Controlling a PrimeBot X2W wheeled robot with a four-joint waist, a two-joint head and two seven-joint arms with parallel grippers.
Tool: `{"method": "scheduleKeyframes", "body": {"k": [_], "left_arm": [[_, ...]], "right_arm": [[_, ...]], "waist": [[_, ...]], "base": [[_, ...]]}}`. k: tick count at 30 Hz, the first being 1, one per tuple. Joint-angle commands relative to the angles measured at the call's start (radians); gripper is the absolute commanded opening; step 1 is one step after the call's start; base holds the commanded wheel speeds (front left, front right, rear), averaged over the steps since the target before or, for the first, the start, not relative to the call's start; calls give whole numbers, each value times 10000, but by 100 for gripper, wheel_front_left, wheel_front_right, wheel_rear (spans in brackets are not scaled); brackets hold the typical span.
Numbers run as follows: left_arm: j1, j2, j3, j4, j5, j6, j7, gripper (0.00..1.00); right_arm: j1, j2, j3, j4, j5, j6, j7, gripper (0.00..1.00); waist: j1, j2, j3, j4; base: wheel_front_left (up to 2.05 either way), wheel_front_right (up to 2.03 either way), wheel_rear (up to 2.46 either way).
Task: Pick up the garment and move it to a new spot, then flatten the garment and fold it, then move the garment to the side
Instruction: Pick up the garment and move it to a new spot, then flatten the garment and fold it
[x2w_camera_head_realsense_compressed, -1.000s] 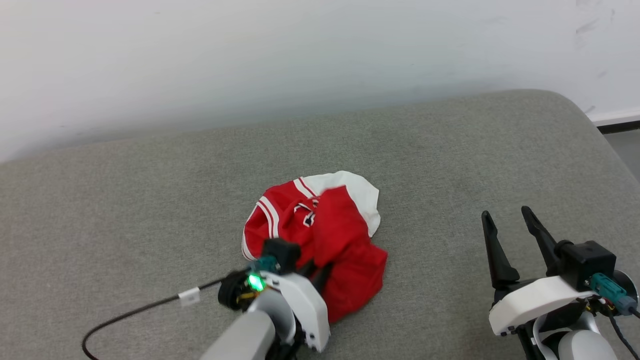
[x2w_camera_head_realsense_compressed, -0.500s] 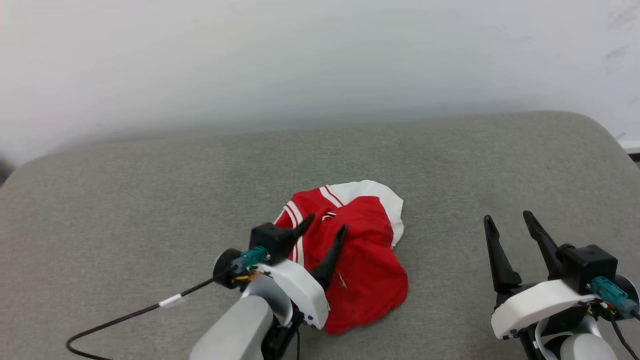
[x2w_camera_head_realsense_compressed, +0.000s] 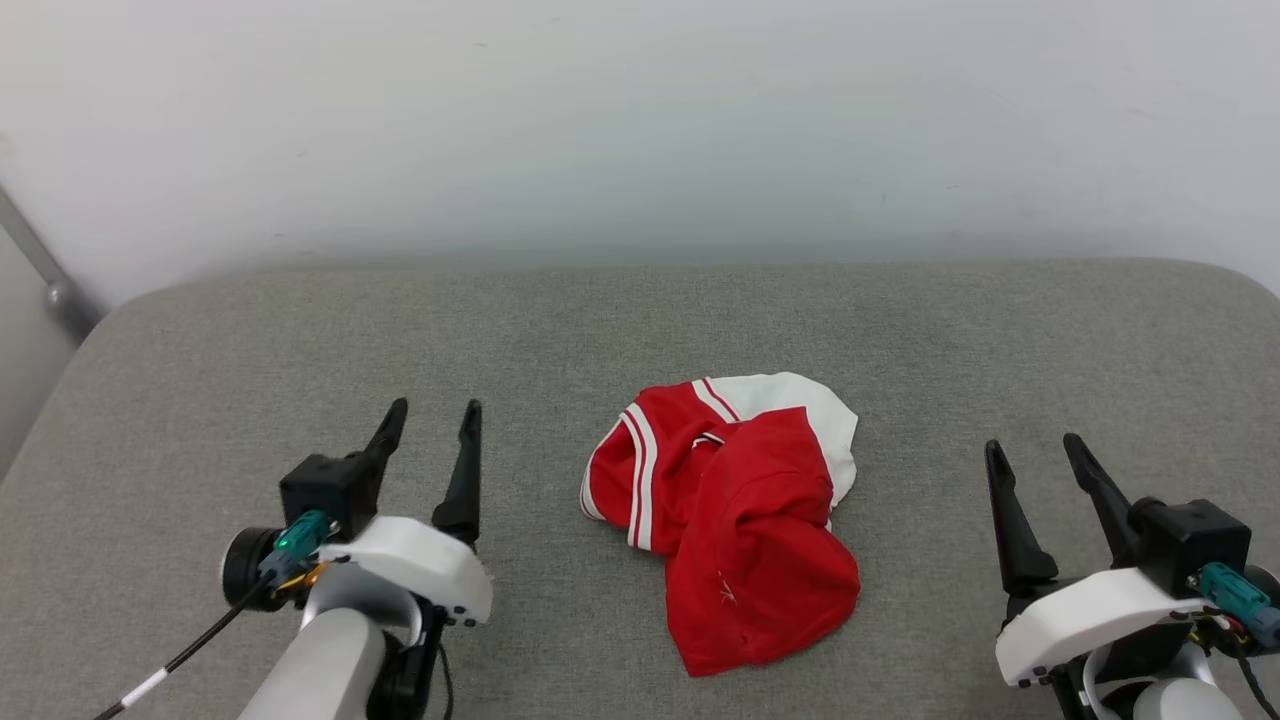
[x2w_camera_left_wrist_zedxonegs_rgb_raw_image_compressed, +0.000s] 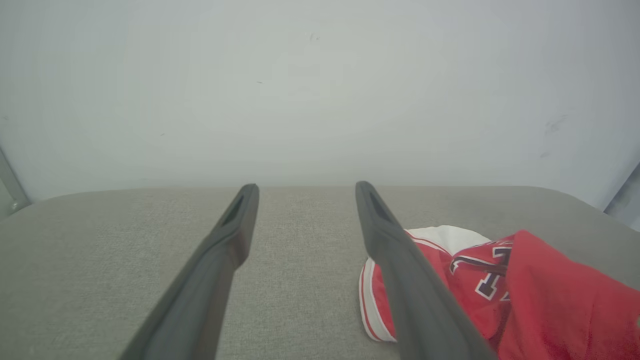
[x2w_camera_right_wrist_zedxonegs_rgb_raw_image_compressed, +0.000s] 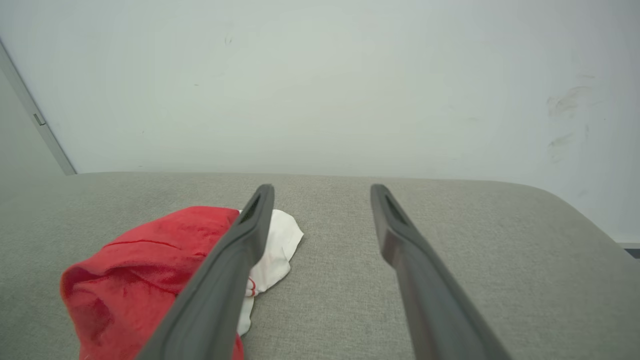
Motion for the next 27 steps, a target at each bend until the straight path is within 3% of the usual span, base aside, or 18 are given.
{"method": "scheduleKeyframes", "body": {"k": [1, 6, 18, 27], "left_arm": [[285, 84, 117, -134, 21, 100, -19, 100], [1110, 460, 627, -760, 117, 429, -21, 100], [1612, 604, 611, -1346, 108, 559, 3, 100], [1402, 513, 395, -1651, 212, 578, 18, 100]], "right_arm": [[182, 1, -25, 7, -11, -3, 3, 100], [308, 1, -34, 3, -6, -3, 92, 100], [439, 1, -45, -15, 20, -3, 294, 100], [-552, 6, -1235, 1478, 238, -3, 1734, 100]], "waist": [[0, -1, -22, 8], [0, -1, -104, 3], [0, -1, -145, 54], [0, -1, 160, 254]], "base": [[0, 0, 0], [0, 0, 0], [0, 0, 0], [0, 0, 0]]}}
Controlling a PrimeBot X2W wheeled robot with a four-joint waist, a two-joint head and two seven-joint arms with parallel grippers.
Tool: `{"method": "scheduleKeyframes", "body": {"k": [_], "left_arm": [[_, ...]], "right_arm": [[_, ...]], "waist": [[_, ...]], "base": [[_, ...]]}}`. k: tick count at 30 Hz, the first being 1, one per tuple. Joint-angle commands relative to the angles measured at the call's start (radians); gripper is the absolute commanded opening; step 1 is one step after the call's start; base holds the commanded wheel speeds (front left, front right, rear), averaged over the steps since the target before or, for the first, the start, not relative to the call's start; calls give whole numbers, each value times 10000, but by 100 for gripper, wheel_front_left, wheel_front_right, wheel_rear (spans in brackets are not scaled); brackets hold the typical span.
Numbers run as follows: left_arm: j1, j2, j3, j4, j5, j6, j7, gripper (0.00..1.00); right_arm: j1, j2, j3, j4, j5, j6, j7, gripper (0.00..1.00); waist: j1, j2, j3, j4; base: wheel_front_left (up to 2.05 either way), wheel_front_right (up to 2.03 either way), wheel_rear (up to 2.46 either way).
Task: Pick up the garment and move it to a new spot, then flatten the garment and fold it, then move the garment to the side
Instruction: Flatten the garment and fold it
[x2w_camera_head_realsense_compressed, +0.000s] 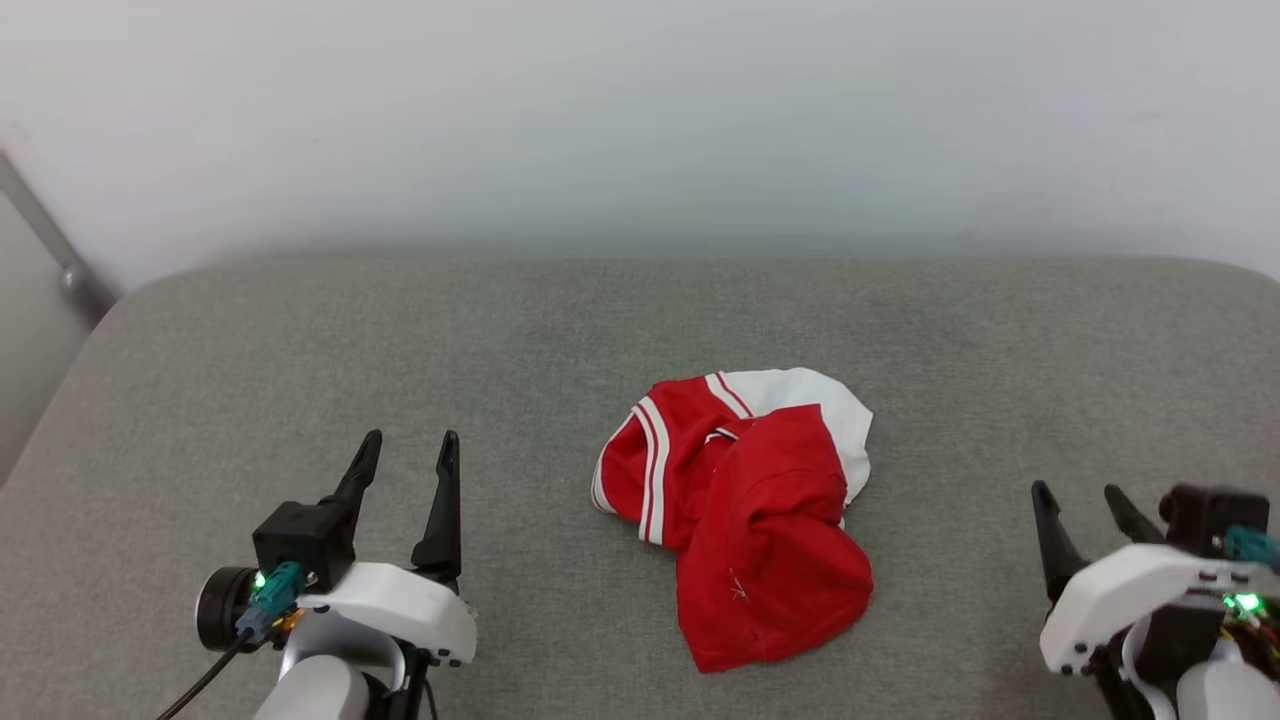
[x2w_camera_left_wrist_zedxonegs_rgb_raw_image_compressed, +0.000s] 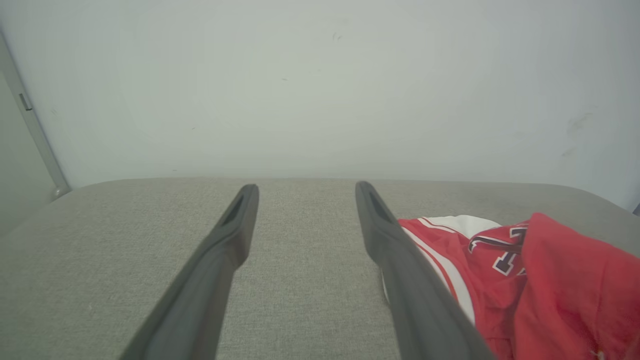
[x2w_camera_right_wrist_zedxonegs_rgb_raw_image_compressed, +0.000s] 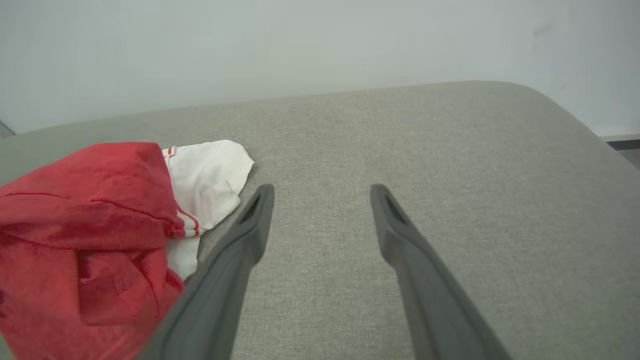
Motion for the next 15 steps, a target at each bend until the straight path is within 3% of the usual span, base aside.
{"method": "scheduleKeyframes", "body": {"k": [1, 7, 15], "left_arm": [[-140, -45, -56, -74, 66, 14, -17, 100], [-685, -209, -179, -404, 236, -142, -43, 100], [-1589, -681, -227, -477, 504, -483, -60, 100]], "right_arm": [[-358, 8, -145, 262, -238, -3, 242, 100], [-2188, -166, -196, 1551, -223, -3, 1712, 100], [-4516, -945, 1153, 3143, 868, -3, 4205, 100]], "waist": [[0, 0, 175, 151], [0, 0, 1215, 626], [0, 0, 2428, 1292]], "base": [[0, 0, 0], [0, 0, 0], [0, 0, 0]]}}
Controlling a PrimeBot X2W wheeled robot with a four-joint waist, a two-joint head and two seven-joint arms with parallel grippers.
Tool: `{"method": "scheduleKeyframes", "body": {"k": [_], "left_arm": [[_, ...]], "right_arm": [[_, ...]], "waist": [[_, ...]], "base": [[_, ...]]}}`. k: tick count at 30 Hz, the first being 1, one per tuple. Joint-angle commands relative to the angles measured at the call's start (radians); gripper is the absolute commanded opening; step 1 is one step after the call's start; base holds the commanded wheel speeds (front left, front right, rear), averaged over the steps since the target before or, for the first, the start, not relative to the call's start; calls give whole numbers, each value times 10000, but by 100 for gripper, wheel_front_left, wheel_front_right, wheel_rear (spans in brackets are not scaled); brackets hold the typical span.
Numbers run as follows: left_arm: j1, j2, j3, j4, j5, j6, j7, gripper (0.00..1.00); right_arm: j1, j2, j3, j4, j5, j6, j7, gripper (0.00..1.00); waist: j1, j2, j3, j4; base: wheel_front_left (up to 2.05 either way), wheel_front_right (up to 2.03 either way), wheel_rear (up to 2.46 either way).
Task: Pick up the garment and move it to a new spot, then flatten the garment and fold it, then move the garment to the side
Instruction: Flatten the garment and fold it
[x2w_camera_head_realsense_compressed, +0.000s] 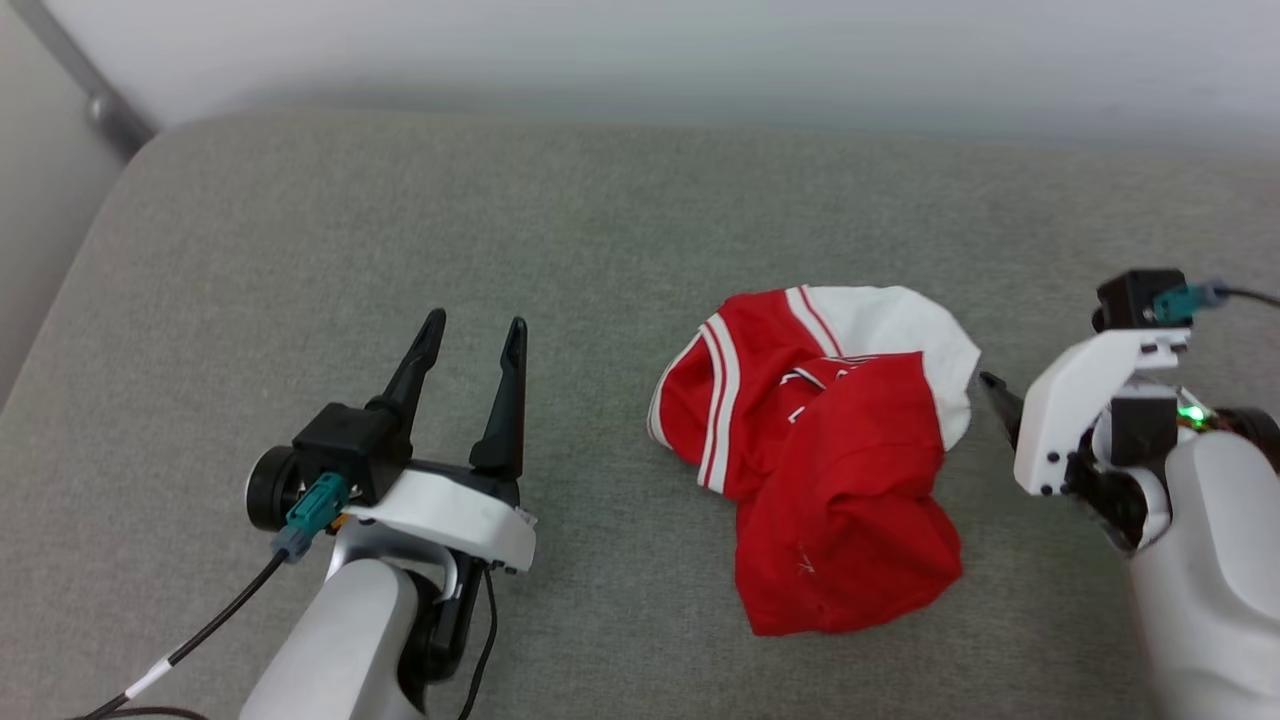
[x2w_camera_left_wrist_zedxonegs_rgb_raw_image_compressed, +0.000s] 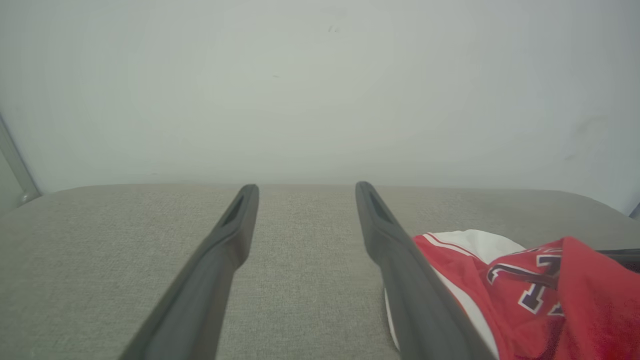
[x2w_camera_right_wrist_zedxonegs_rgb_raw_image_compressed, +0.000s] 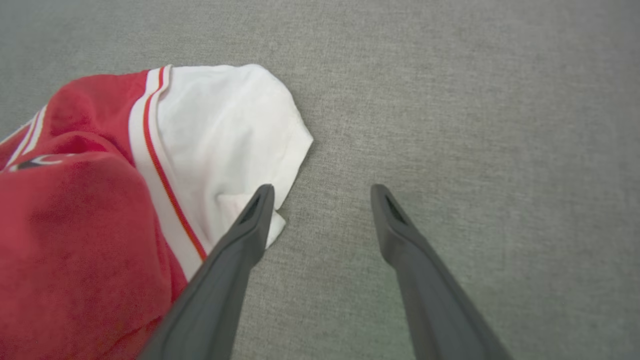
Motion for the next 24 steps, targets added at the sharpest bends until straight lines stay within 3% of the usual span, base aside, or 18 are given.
{"method": "scheduleKeyframes", "body": {"k": [1, 13, 15, 16, 24], "left_arm": [[-220, -101, 39, -42, 92, -75, -42, 100], [-720, -766, 455, 132, 635, -743, -36, 100], [-734, -827, 537, 203, 732, -826, -36, 100], [-723, -866, 573, 232, 790, -890, -36, 100], [-206, -953, 934, 591, 1056, -1058, -37, 100]], "right_arm": [[-380, -122, 239, 190, 122, -3, 229, 100], [-1678, -416, 1499, 2437, 972, -3, 1260, 100], [-1653, -342, 1662, 2790, 1160, -2, 1464, 23], [-1657, -324, 1742, 2883, 1244, 0, 1482, 0], [-2388, -828, 2251, 2473, 1129, -3, 174, 0]], "waist": [[-2, 0, 535, 426], [-2, 0, 1373, 806], [-2, 0, 1374, 816], [-2, 0, 1360, 812], [-2, 0, 633, 495]], "base": [[0, 0, 0], [0, 0, 0], [0, 0, 0], [0, 0, 0], [0, 0, 0]]}}
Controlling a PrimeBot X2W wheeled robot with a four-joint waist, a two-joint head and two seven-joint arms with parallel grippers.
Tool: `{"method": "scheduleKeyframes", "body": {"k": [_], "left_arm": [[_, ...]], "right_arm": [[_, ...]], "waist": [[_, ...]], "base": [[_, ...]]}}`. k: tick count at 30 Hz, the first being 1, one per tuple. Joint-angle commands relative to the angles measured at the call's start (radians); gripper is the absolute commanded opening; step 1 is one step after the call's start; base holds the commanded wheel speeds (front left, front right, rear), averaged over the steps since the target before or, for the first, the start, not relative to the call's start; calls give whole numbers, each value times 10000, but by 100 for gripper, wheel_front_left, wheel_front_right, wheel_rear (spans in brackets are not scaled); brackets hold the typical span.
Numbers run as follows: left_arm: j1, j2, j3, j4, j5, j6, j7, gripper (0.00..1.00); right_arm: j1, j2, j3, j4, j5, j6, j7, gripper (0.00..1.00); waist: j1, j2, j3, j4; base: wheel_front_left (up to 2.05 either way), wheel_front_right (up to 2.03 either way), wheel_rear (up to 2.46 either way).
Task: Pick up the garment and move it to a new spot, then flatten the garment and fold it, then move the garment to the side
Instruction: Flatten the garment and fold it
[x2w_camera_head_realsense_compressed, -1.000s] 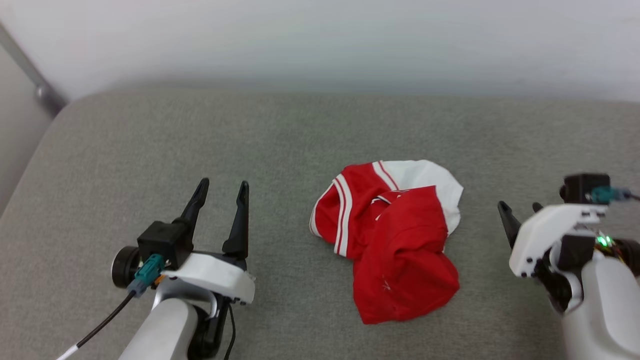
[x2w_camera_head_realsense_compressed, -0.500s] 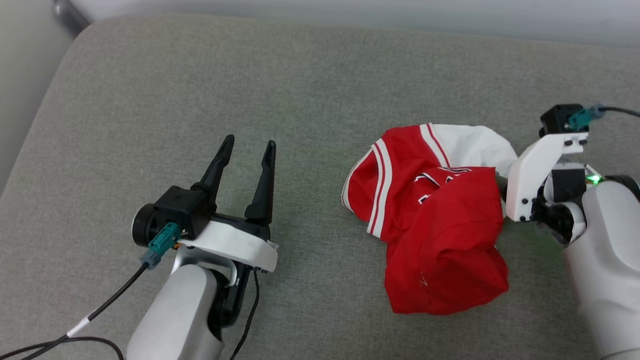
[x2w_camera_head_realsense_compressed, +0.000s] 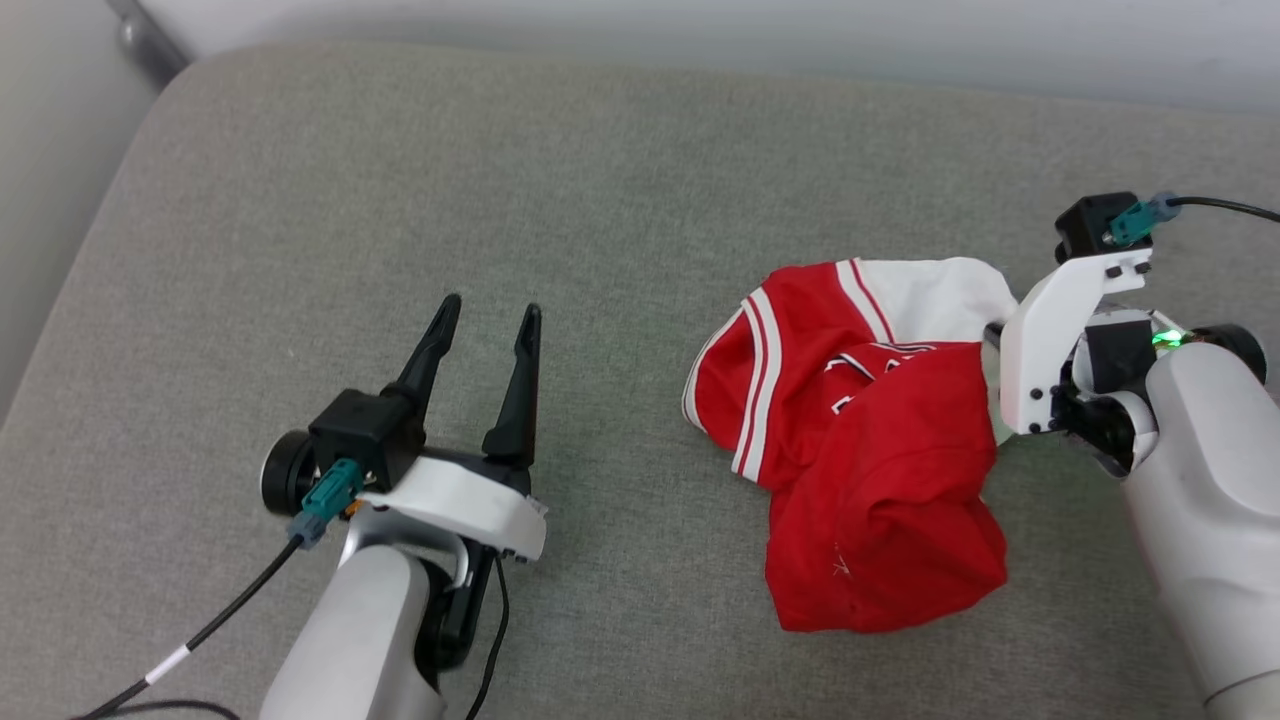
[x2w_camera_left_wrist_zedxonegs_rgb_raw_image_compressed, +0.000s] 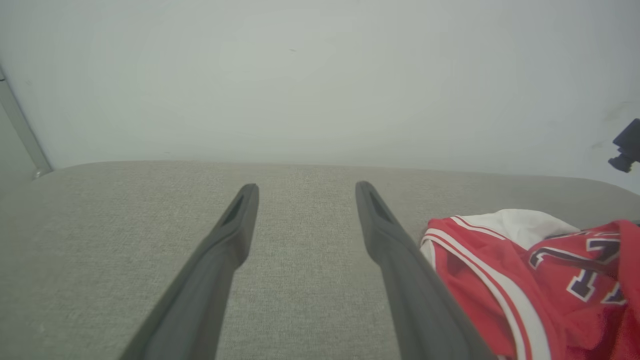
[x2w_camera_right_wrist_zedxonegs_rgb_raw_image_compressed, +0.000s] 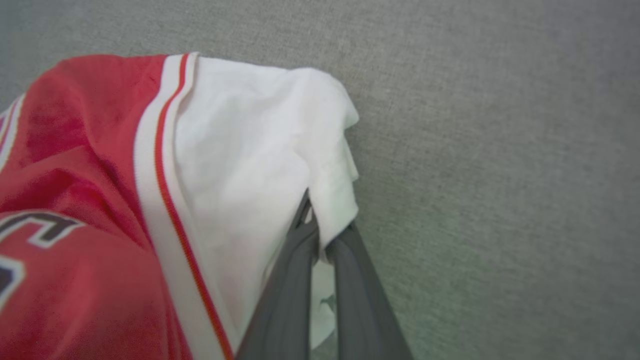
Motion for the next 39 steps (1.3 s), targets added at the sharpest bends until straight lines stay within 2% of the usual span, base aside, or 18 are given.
{"method": "scheduleKeyframes", "body": {"k": [1, 6, 9, 15, 18, 24, 25, 26, 27, 28, 30, 39], "left_arm": [[264, 15, 93, 83, 74, -18, -23, 100], [834, 116, 283, 298, 122, 48, -24, 100], [1164, 186, 333, 390, 94, 102, -24, 100], [1715, 280, 380, 505, -33, 210, 19, 100], [1919, 305, 385, 516, -106, 241, 94, 100], [2205, 401, 425, 545, -227, 300, 233, 100], [2241, 420, 430, 543, -258, 310, 263, 100], [2266, 424, 422, 534, -278, 329, 288, 100], [2282, 437, 415, 521, -291, 319, 307, 100], [2282, 437, 415, 521, -291, 319, 307, 100], [2335, 477, 420, 500, -299, 331, 344, 100], [2447, 639, 415, 472, -386, 415, 470, 100]], "right_arm": [[-9, -151, 79, -158, -82, -3, -288, 0], [430, -618, 98, -940, -180, -5, -870, 0], [991, -1019, -257, -1626, -217, -5, -877, 0], [3307, -1415, -1960, -2917, -416, -3, -286, 0], [4805, -1227, -3040, -3337, -609, -3, 103, 0], [7033, -119, -4601, -3604, -891, -2, 497, 0], [7218, 40, -4737, -3653, -960, -3, 418, 20], [7367, 171, -4820, -3723, -1014, -3, 279, 67], [7482, 315, -4869, -3835, -1053, -3, 58, 100], [7482, 315, -4869, -3835, -1053, -3, 58, 100], [7571, 427, -4956, -4162, -1200, -3, -611, 100], [7262, 954, -4883, -5672, -2457, -3, -4292, 100]], "waist": [[-1, 0, -457, -235], [-1, 0, -1293, -651], [-1, 0, -1731, -908], [-1, 0, -2406, -1313], [-1, 0, -2623, -1408], [-1, 0, -2789, -1475], [-1, 0, -2798, -1487], [-1, 0, -2809, -1487], [-1, 0, -2820, -1486], [-1, 0, -2820, -1486], [-1, 0, -2841, -1494], [-1, 0, -2966, -1512]], "base": [[0, 0, 0], [0, 0, 0], [0, 0, 0], [0, 0, 0], [0, 0, 0], [0, 0, 0], [0, 0, 0], [0, 0, 0], [0, 0, 0], [0, 0, 0], [0, 0, 0], [0, 0, 0]]}}
